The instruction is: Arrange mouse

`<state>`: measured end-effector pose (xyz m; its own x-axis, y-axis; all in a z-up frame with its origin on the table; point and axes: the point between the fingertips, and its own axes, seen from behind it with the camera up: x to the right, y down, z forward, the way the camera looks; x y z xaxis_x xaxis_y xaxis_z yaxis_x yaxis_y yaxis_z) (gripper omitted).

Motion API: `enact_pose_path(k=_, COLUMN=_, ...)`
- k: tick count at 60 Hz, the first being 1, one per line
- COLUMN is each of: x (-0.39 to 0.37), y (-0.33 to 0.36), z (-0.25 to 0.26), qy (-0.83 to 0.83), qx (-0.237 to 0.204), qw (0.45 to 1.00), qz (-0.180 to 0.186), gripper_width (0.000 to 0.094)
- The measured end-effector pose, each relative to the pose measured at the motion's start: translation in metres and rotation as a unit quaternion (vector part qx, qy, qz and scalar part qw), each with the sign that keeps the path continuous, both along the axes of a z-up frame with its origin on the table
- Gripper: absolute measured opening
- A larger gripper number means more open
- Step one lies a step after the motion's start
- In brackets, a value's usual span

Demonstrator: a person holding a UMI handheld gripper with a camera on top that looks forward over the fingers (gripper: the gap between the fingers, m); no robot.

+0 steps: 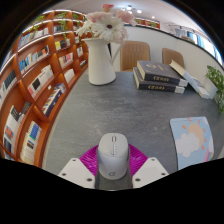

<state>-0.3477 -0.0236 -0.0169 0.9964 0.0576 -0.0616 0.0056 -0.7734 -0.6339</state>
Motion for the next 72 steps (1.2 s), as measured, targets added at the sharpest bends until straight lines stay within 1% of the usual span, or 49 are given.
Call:
enact_pose_path(k=1, x=-0.001, y=0.000, z=0.001, qy=0.004, qx=-0.002, qw=1.000, qz=0.002, gripper_width=0.0354)
enact_pose_path(k=6, x=0.002, y=0.001, z=0.004, qy=0.008, qx=-0.017, qw=1.000, qz=0.021, gripper_width=0.0354)
enact_pose_path(k=8, x=0.003, y=0.005, z=0.012, qy=0.005, qx=-0.013, qw=0.999, qz=0.034, gripper_width=0.0355)
enact_pose_path(k=12, x=0.003, y=0.018, z=0.049, qy=0.015, qx=0.018, qw=0.999, qz=0.048, gripper_width=0.0355)
enact_pose_path(k=15, x=0.009, y=0.032, z=0.092, qy=0.014, qx=0.058, qw=0.996, qz=0.060, gripper_width=0.0355)
enact_pose_path(k=20, x=0.031, y=0.049, z=0.169, qy=0.016, qx=0.118, qw=0.991, qz=0.066, gripper_width=0.0355)
enact_pose_path(k=24, x=0.059, y=0.060, z=0.230, qy=0.016, qx=0.167, qw=0.984, qz=0.061, gripper_width=0.0355)
enact_pose_path(k=27, x=0.085, y=0.063, z=0.267, qy=0.006, qx=0.196, qw=0.979, qz=0.061, gripper_width=0.0354)
enact_pose_path(k=32, x=0.132, y=0.066, z=0.312, qy=-0.008, qx=0.229, qw=0.972, qz=0.055, gripper_width=0.0354)
enact_pose_path(k=36, x=0.175, y=0.060, z=0.324, qy=-0.023, qx=0.246, qw=0.968, qz=0.044, gripper_width=0.0352)
enact_pose_path(k=39, x=0.202, y=0.065, z=0.334, qy=-0.033, qx=0.246, qw=0.968, qz=0.034, gripper_width=0.0350)
enact_pose_path(k=43, x=0.238, y=0.062, z=0.324, qy=-0.038, qx=0.238, qw=0.970, qz=0.017, gripper_width=0.0350)
enact_pose_path(k=45, x=0.260, y=0.052, z=0.300, qy=-0.037, qx=0.230, qw=0.973, qz=0.007, gripper_width=0.0351)
enact_pose_path(k=48, x=0.280, y=0.052, z=0.275, qy=-0.041, qx=0.200, qw=0.979, qz=-0.005, gripper_width=0.0349)
enact_pose_path(k=53, x=0.306, y=0.041, z=0.212, qy=-0.051, qx=0.147, qw=0.988, qz=-0.018, gripper_width=0.0350)
enact_pose_path(k=60, x=0.311, y=0.025, z=0.122, qy=-0.039, qx=0.078, qw=0.996, qz=-0.017, gripper_width=0.0350)
enact_pose_path(k=64, x=0.314, y=0.011, z=0.074, qy=-0.045, qx=0.040, qw=0.998, qz=-0.008, gripper_width=0.0351)
enact_pose_path(k=71, x=0.298, y=-0.007, z=0.029, qy=-0.031, qx=0.004, qw=0.999, qz=-0.004, gripper_width=0.0352)
enact_pose_path(k=72, x=0.297, y=-0.009, z=0.021, qy=-0.031, qx=0.004, qw=1.000, qz=-0.002, gripper_width=0.0351)
